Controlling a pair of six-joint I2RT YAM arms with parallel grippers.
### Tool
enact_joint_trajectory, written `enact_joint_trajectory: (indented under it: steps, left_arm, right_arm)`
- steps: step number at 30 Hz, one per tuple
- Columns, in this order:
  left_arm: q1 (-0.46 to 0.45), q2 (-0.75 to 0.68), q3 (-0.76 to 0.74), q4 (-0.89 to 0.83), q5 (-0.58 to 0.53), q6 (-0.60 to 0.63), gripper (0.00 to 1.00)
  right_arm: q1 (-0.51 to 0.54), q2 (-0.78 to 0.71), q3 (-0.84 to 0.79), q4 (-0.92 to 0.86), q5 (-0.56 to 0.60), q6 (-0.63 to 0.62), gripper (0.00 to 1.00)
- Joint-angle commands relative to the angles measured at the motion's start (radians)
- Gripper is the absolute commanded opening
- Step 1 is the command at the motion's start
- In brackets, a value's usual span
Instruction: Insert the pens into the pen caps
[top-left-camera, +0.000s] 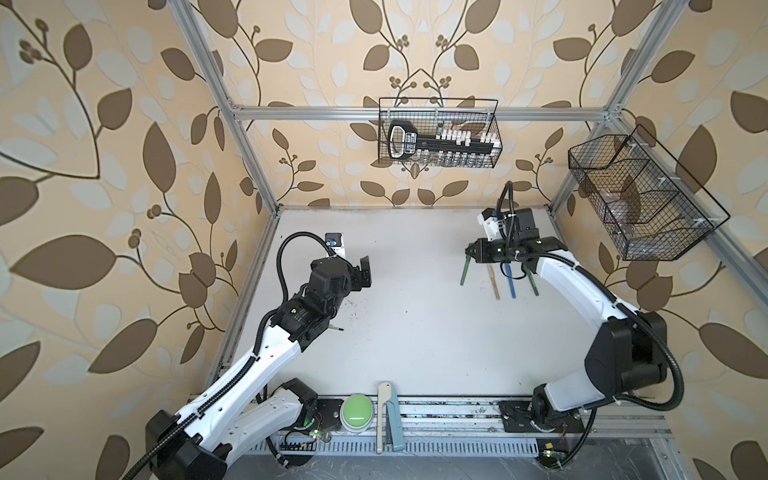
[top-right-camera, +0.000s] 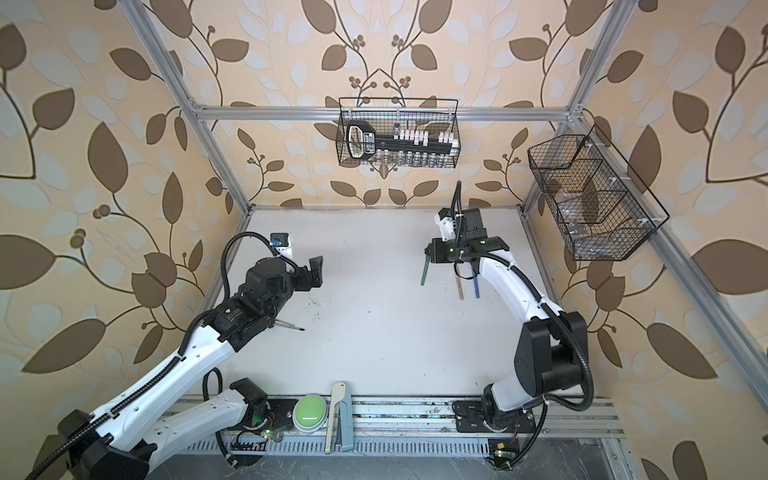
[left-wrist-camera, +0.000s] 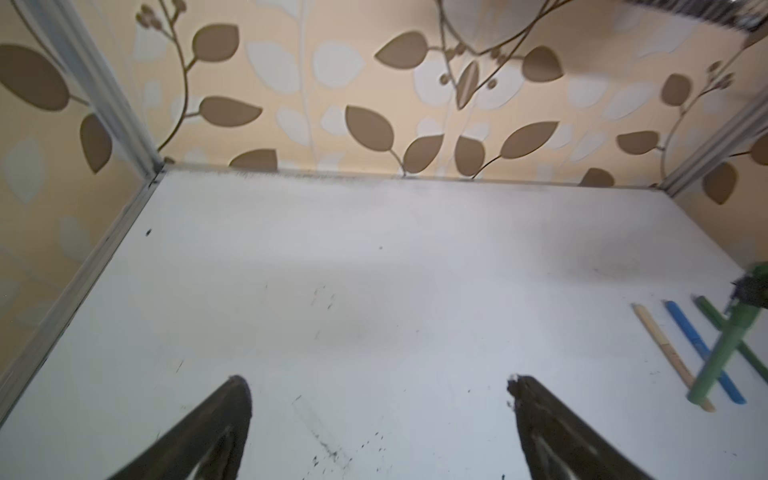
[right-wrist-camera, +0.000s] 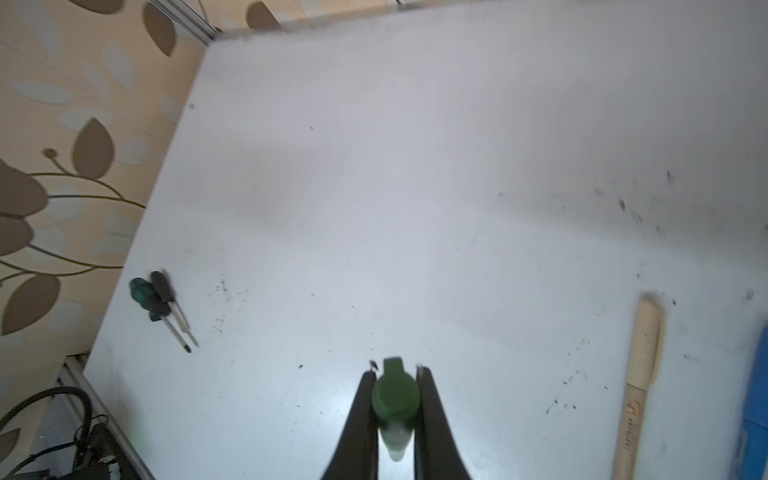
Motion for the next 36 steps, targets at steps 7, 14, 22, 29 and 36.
enact_joint_trajectory:
  steps: [7,14,22,29,36]
  left_arm:
    - [0.094,-0.004,-0.109,0.097,-0.002,-0.055,0.99]
    - [0.103,-0.025,-0.141,0.087,-0.055,-0.046,0.99]
    - [0.113,-0.018,-0.192,0.138,-0.137,-0.047,0.99]
    - [0.118,-0.035,-0.232,0.201,-0.164,-0.034,0.99]
    - [0.123,-0.030,-0.252,0.251,-0.248,0.007,0.99]
  right_arm:
    - [-0.030,0.308,0.134,-0.167,0.015,-0.116,0.00]
    - [-0.030,0.449,0.225,-0.218,0.096,-0.141,0.00]
    - [-0.041,0.525,0.285,-0.226,0.159,-0.147,0.08]
    - [-0.052,0.534,0.320,-0.204,0.146,-0.139,0.30]
    - [-0.055,0.490,0.377,-0.208,0.168,-0.159,0.44]
